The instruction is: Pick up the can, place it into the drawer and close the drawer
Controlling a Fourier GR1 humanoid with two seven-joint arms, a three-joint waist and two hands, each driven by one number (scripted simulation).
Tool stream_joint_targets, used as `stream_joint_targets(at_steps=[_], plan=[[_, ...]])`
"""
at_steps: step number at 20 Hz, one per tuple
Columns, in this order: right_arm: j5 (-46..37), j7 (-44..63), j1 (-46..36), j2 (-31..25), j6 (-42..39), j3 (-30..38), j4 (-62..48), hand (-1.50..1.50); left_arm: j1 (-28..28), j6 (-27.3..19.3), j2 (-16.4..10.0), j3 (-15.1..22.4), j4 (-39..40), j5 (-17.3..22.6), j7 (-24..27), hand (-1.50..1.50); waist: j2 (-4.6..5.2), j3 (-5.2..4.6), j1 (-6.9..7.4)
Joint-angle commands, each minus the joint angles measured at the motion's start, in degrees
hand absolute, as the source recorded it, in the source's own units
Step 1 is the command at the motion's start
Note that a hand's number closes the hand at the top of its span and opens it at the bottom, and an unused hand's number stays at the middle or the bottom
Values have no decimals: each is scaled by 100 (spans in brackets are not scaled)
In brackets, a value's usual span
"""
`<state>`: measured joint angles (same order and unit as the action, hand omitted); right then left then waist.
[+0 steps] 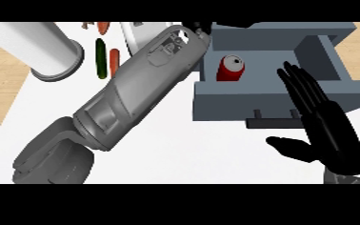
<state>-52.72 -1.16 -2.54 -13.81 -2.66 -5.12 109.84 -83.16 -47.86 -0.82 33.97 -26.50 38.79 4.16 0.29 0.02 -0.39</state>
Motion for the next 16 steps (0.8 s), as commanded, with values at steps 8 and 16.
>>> stream_joint_targets(at_steps=[8, 16], plan=[[-751, -562, -866, 444, 1688, 233, -2785, -150, 714, 6, -767, 203, -1281, -432, -809, -150, -41, 4, 221], [-1118, -569, -1657, 550, 2298, 485, -4159, -150, 1046, 245, -1726, 221, -2339, -635, -1408, -150, -51, 1, 319]])
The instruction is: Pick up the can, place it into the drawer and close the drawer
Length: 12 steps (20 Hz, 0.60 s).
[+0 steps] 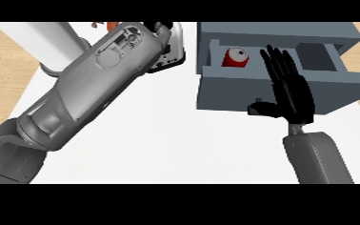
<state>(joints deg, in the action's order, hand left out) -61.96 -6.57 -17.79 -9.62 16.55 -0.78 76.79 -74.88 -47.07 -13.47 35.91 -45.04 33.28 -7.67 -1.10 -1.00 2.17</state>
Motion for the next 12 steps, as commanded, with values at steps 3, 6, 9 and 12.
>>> stream_joint_targets(at_steps=[3, 6, 9, 12], plan=[[-332, -90, -520, 175, 750, 194, -1571, -150, 301, 46, -507, 15, -718, -106, -399, -150, 119, 108, 135], [-756, 192, -829, 262, 990, 196, -2006, -150, 404, 242, -717, 75, -982, -120, -606, -150, 122, 106, 174], [-711, 214, -1384, 137, 1105, 486, -2480, -150, 587, 156, -818, 108, -1330, -159, -788, -150, 127, 107, 213], [-649, -63, -1568, 153, 1705, 651, -2964, -150, 999, 235, -1116, -3, -1582, -173, -690, -150, 151, 109, 187]])
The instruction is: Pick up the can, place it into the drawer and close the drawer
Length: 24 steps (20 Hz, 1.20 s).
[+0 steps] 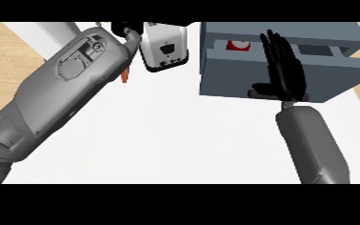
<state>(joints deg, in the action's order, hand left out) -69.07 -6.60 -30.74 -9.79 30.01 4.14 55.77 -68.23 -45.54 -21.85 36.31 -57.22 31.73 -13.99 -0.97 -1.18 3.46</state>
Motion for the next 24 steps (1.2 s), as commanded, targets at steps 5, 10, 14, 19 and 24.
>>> stream_joint_targets(at_steps=[5, 10, 14, 19, 24], plan=[[-71, 2, -1085, 125, 778, 419, -1826, -150, 788, -66, -385, -35, -822, -138, -34, -150, 161, 126, 118], [-117, 77, -1898, 70, 1115, 673, -2699, -150, 1012, 18, -629, -17, -1182, -244, -249, -150, 184, 131, 129], [-140, 15, -2419, -44, 1256, 795, -3255, -150, 1272, 114, -721, -108, -1425, -268, -121, -150, 231, 132, 184], [-69, 123, -2963, -216, 1146, 977, -3615, -150, 1684, 91, -779, 6, -1768, -403, -112, -150, 238, 131, 221], [-52, 3, -3198, -296, 1199, 1077, -3958, -150, 1692, 271, -853, -220, -1703, -403, -13, -150, 295, 134, 191]])
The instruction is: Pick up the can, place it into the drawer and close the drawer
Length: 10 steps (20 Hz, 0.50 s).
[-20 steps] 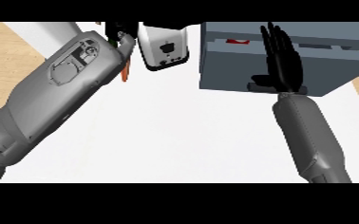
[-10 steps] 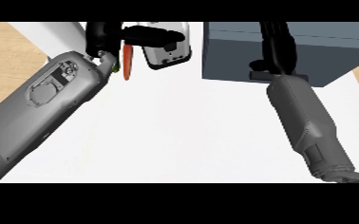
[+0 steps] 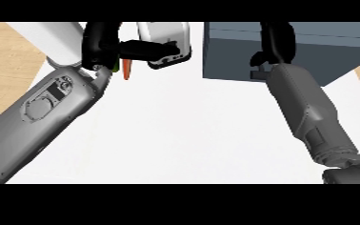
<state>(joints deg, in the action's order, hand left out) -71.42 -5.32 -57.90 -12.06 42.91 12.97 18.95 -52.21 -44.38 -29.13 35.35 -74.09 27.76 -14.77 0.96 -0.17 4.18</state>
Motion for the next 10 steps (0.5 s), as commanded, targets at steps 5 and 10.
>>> stream_joint_targets(at_steps=[5, 10], plan=[[248, -105, -844, -18, -346, 280, -460, -150, 423, -5, -84, 28, -413, -149, 42, -150, 86, 33, 188], [942, -840, -846, 335, -297, 789, -239, -150, 491, -107, -19, 55, -631, -188, -70, -150, 66, 50, 153]])
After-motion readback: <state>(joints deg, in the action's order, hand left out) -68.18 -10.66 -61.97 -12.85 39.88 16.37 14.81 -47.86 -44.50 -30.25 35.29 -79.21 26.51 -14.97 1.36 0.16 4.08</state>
